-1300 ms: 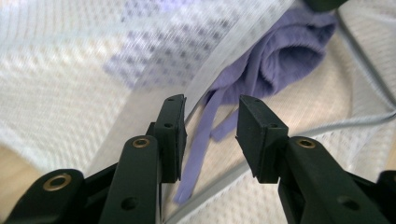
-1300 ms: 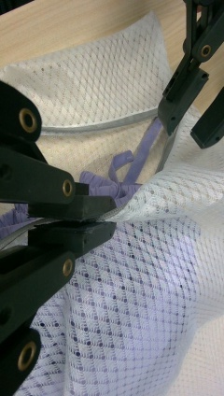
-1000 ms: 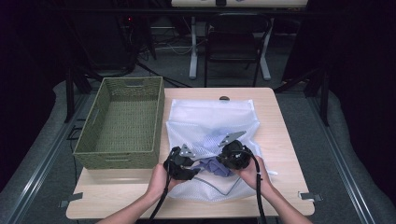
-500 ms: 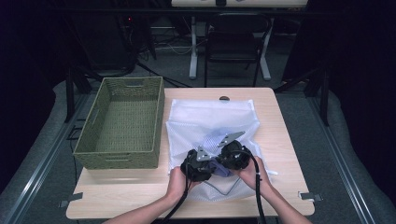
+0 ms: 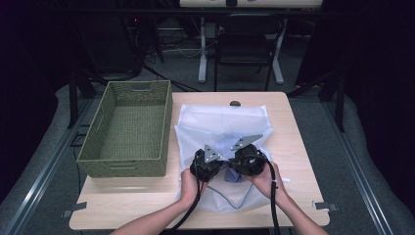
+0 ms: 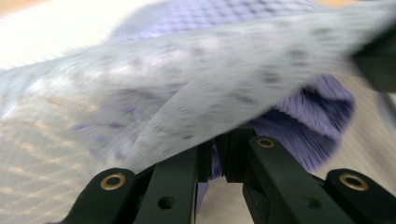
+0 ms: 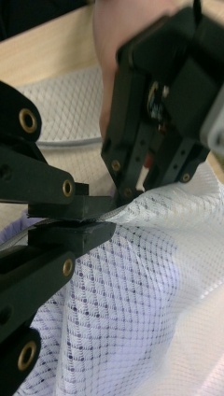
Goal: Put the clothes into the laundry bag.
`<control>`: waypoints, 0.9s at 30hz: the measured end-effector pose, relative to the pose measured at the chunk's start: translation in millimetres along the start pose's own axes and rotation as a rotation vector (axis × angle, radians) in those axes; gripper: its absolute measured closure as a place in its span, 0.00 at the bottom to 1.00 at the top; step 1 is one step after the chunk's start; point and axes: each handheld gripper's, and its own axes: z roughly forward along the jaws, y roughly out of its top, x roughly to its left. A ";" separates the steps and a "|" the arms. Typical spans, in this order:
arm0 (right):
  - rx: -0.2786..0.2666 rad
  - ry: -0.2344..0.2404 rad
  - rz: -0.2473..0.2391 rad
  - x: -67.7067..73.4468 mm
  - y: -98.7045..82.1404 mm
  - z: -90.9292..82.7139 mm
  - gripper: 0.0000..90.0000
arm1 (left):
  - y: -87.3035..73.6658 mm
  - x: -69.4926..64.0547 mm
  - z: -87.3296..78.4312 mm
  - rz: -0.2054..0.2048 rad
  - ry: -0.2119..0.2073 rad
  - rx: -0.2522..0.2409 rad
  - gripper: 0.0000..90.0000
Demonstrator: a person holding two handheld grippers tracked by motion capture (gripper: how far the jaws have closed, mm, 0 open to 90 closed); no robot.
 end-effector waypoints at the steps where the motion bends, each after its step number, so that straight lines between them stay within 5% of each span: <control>1: -0.003 0.000 0.002 0.0 0.2 -1.7 0.97 | 0.2 0.6 1.5 -0.007 0.005 -0.003 0.95; 8: 0.059 0.018 0.022 -7.4 -8.3 11.8 0.97 | -5.7 1.5 5.5 -0.008 -0.032 0.054 0.92; 12: 0.087 0.028 0.021 -7.8 -11.2 16.3 0.96 | -7.9 1.1 2.8 -0.004 -0.048 0.069 0.82; 21: 0.088 0.031 0.022 -8.9 -11.5 14.8 0.96 | -8.4 -1.7 -19.5 0.056 -0.075 0.090 0.63; 27: 0.083 0.033 0.023 -8.5 -10.7 13.2 0.96 | -4.5 1.1 -41.4 0.076 -0.065 0.045 0.60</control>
